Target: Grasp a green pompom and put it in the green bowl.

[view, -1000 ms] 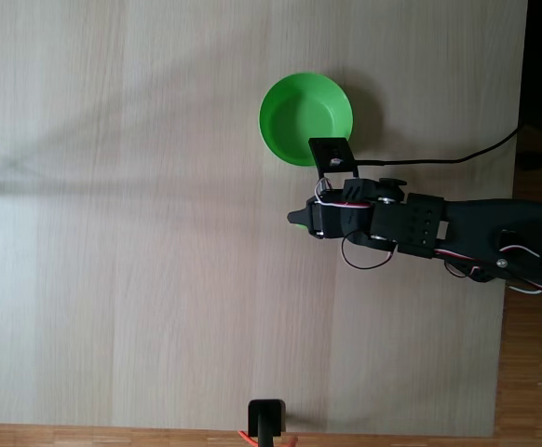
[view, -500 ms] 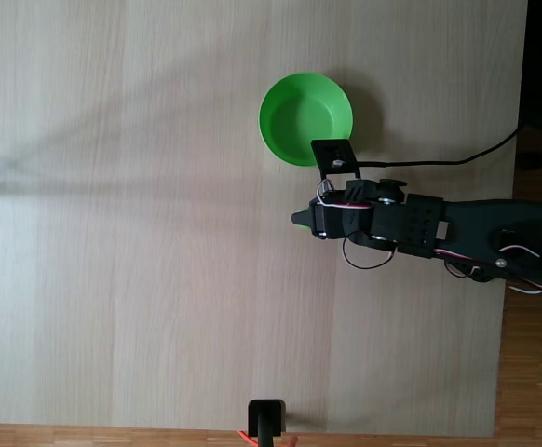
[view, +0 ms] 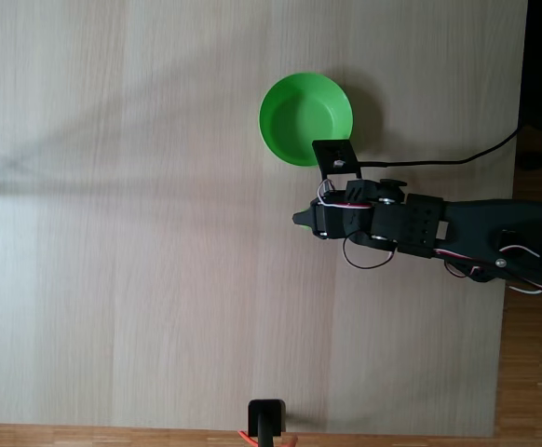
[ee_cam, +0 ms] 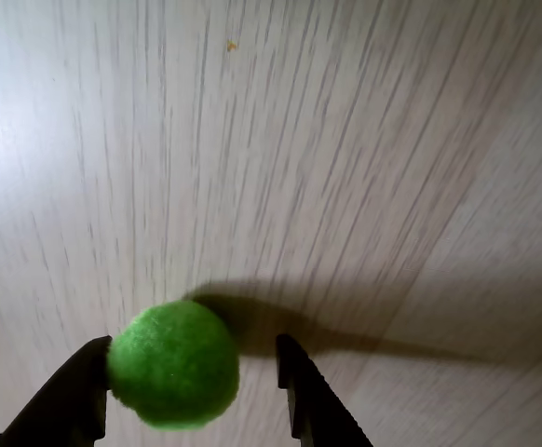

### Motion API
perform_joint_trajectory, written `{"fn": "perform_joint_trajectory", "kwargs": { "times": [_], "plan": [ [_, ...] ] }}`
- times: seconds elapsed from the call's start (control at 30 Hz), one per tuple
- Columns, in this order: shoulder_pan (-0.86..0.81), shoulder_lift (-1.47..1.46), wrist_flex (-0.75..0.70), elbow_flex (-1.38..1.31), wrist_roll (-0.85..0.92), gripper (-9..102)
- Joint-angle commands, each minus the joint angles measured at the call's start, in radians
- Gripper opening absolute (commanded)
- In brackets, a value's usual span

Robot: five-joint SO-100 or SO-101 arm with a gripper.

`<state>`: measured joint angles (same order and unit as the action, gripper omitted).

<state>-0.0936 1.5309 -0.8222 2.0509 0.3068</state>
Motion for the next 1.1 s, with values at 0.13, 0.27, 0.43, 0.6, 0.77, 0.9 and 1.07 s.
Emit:
{"fn": "perform_joint_trajectory", "kwargs": {
  "times": [0.13,0.27,0.43,0.6,0.77,0.9,1.07],
  "plan": [
    [-0.009,0.006,0.003,-0.002,0.003,20],
    [-0.011,0.006,0.006,-0.002,-0.002,20],
    [-0.011,0.006,0.006,-0.002,0.0,20],
    [-0.011,0.006,0.011,-0.002,0.0,16],
    [-0.011,0.008,0.011,-0.003,0.0,15],
    [-0.011,0.009,0.011,-0.003,-0.002,14],
    [-0.011,0.02,0.011,-0.003,-0.002,14]
  ]
}}
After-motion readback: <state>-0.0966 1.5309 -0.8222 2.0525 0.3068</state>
